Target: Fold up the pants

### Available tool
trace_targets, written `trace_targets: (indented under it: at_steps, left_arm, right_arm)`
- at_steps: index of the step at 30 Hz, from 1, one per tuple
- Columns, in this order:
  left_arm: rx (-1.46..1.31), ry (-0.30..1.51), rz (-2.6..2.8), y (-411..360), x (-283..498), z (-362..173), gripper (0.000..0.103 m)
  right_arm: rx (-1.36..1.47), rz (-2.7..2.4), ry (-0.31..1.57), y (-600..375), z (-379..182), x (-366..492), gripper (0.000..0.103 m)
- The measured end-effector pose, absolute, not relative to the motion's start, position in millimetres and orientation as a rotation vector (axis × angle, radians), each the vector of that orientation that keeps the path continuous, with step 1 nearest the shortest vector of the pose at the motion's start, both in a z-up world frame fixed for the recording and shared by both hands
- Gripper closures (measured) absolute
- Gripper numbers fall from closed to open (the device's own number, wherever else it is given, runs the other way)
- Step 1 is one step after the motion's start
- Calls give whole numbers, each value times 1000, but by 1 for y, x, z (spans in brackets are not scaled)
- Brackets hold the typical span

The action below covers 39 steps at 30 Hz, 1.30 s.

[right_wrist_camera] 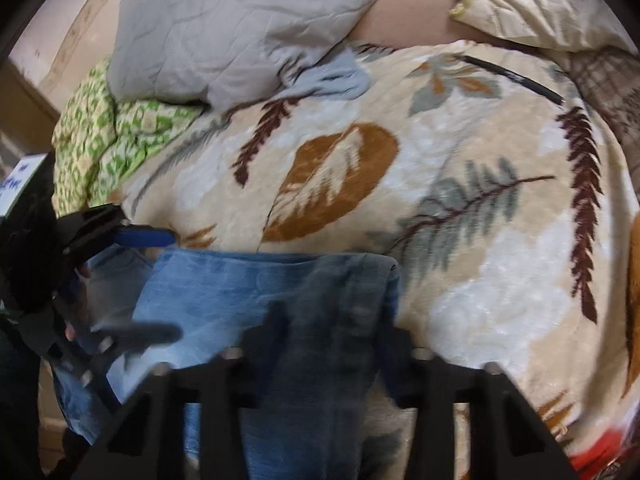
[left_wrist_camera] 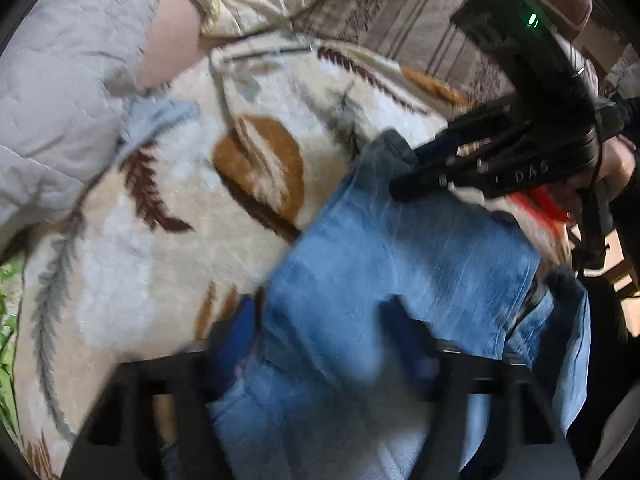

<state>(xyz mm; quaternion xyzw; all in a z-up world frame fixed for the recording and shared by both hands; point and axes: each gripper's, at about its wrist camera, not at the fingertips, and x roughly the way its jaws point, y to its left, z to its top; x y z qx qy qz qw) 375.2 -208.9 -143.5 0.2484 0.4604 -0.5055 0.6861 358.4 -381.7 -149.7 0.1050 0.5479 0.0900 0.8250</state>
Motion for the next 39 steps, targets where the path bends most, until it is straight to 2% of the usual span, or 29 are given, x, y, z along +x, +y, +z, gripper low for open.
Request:
trace_targets:
  at_steps: [1, 3, 4, 5, 6, 11, 17, 20, 24, 25, 26, 27, 28, 29, 30, 31, 32, 33, 37, 39]
  left_arm:
    - [566, 1034, -1133, -209, 373, -146, 56]
    - [572, 1019, -1138, -207, 367, -144, 69]
    - [571, 1010, -1139, -206, 365, -140, 74]
    - [578, 992, -1137, -205, 362, -134, 87]
    - [588, 978, -1136, -204, 360, -130, 92]
    - [565, 863, -1091, -202, 368, -87, 94]
    - [510, 783, -979, -220, 419, -50, 94]
    - [491, 806, -913, -236, 449, -57, 94]
    - [508, 927, -867, -250, 477, -104, 93]
    - [518, 966, -835, -253, 482, -122, 90]
    - [517, 991, -813, -254, 482, -132, 83]
    - [516, 1014, -793, -254, 484, -141, 55]
    - [525, 1020, -763, -253, 484, -146, 38]
    - [538, 996, -716, -248, 482, -147, 13]
    - [536, 976, -702, -240, 476, -144, 10]
    - [520, 955, -706, -233, 472, -137, 10]
    - [502, 939, -718, -225, 464, -126, 10]
    - [495, 922, -721, -219, 457, -115, 10]
    - [510, 821, -741, -205, 409, -66, 8]
    - [498, 791, -779, -199, 378, -45, 1]
  right_arm:
    - [217, 200, 1154, -380, -148, 356, 85]
    - [197, 213, 1130, -375, -142, 351, 94]
    - [184, 213, 1118, -373, -138, 349, 95]
    - [174, 215, 1107, -371, -133, 348, 96]
    - [165, 220, 1091, -369, -127, 347, 96]
    - [139, 193, 972, -370, -81, 348, 97]
    - [143, 106, 887, -391, -37, 392, 97]
    - [166, 64, 920, -402, -47, 426, 97]
    - [207, 26, 1044, -409, -101, 461, 97]
    - [215, 26, 1078, -409, -113, 463, 96]
    - [224, 18, 1117, -409, -124, 467, 96]
    - [235, -6, 1147, -410, -134, 467, 95]
    - [233, -18, 1154, -411, -136, 465, 93]
    - [224, -25, 1154, -412, -134, 462, 89]
    - [201, -38, 1147, -413, -127, 456, 72]
    - [187, -50, 1135, -415, -120, 451, 35]
    - [180, -56, 1104, -418, -110, 443, 20]
    - [177, -47, 1045, -421, -95, 430, 9]
    - [168, -8, 983, -419, -51, 384, 9]
    - [145, 20, 950, -412, -30, 354, 9]
